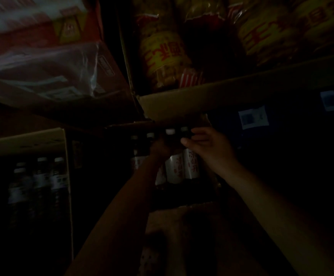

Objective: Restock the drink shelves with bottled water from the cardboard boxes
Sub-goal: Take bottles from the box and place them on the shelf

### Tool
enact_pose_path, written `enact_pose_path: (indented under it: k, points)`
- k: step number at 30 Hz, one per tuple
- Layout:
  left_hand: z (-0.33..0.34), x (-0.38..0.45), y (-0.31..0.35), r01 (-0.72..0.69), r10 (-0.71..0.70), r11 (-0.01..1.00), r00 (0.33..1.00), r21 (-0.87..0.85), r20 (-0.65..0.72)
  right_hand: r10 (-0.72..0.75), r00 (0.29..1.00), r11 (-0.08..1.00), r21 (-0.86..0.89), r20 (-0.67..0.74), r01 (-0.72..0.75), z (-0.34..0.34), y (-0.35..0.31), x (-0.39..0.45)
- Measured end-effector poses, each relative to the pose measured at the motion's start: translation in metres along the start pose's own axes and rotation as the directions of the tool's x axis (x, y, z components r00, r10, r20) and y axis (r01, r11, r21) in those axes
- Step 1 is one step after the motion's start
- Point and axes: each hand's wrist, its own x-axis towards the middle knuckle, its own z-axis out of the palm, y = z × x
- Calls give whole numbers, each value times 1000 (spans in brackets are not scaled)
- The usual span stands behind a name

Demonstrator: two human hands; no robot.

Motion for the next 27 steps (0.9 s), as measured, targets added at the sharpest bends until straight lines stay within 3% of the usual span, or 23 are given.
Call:
enact_pose_path:
  k: [5, 7, 12, 18, 23, 27]
  points:
    - [-13, -43, -8, -32, 30, 999, 997, -37, -68, 23, 998, 999, -39, 61, -20, -7, -35, -26]
    - [-20, -68, 5, -74, 76, 997, 993, 26, -92, 7, 998, 999, -52, 64, -4, -13, -55, -38]
    - [-57, -129, 57, -122, 123, 992, 992, 36, -37, 11, 996, 999, -40, 83, -8, -32, -112, -78]
    - [-115, -218, 162, -270, 262, 962, 956, 48, 134, 21, 986, 998, -64, 168, -11, -60, -194, -149]
    - [-166, -305, 269, -439, 422, 894, 891, 86, 165, -1, 981, 997, -71, 192, 15, -97, -274, -215]
    - [-198, -372, 374, -604, 566, 789, 786, 113, 249, -35, 974, 999, -12, 226, 38, -133, -336, -267]
